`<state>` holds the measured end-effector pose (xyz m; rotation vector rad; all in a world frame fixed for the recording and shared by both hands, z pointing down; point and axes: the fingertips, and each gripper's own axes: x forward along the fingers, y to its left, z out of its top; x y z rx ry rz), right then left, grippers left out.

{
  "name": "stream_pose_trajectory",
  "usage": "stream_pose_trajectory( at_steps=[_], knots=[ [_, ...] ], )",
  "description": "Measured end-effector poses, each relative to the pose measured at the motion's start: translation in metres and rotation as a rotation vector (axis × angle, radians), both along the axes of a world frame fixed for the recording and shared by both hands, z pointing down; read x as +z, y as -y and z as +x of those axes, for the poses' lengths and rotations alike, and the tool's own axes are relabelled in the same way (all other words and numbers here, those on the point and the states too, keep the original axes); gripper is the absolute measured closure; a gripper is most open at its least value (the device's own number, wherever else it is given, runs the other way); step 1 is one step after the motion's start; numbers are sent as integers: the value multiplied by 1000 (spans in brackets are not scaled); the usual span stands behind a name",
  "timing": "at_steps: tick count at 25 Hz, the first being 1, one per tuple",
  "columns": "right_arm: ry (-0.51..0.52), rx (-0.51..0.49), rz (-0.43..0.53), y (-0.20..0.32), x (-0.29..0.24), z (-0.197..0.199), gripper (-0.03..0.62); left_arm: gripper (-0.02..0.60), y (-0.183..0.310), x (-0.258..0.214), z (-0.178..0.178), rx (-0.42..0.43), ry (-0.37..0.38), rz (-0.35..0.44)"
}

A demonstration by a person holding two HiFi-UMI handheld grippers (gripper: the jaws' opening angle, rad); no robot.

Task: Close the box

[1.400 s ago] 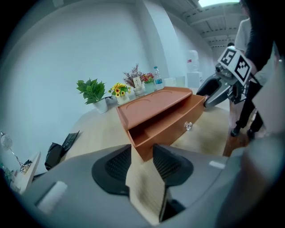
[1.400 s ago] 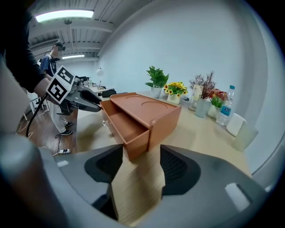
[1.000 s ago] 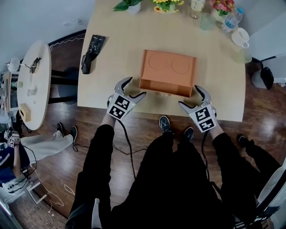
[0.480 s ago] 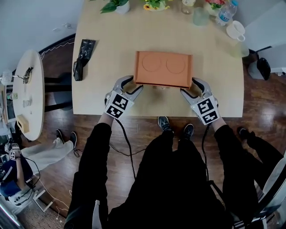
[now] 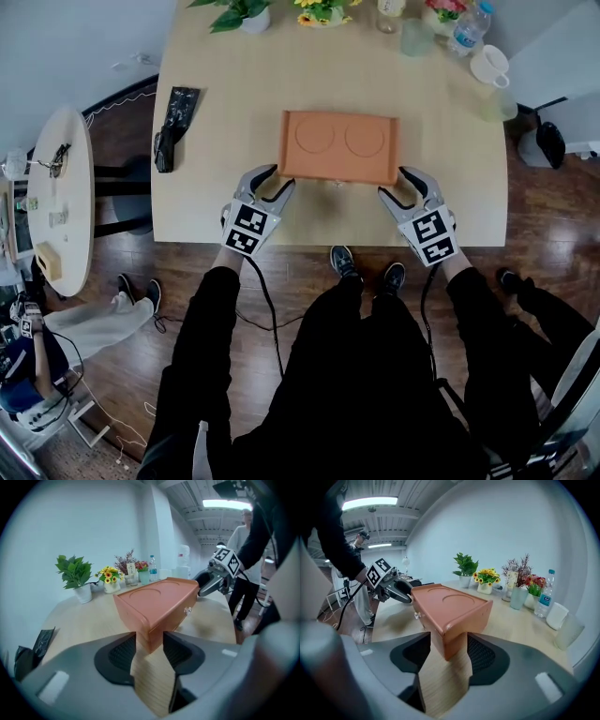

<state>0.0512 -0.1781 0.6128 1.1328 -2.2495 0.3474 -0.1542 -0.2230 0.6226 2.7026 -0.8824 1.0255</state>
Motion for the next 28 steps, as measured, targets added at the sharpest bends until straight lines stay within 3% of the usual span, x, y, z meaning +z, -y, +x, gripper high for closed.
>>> stream_pose_trajectory(
  at_steps=[3,7,10,13,18,23,28],
  knots=[
    [95,50,37,-10,-37,7,345,417,-10,-38,-1,-105,-115,27],
    [236,100,160,-26,-118,16,347,418,-36,-131,16,-220,-347,116],
    [325,123,269,-49,-188,26,364,419,-72,-214,42,-249,-499,208],
    [412,127,371,-86,-255,38,365,420,-120,-290,73,-248,-604,319],
    [491,76,532,-150,-333,57,365,420,-199,-356,125,-243,-698,424],
    [494,79,626,-206,-372,78,365,420,-257,-378,154,-259,-761,398],
    [469,130,688,-230,-389,86,365,420,-280,-398,165,-201,-783,416]
  ],
)
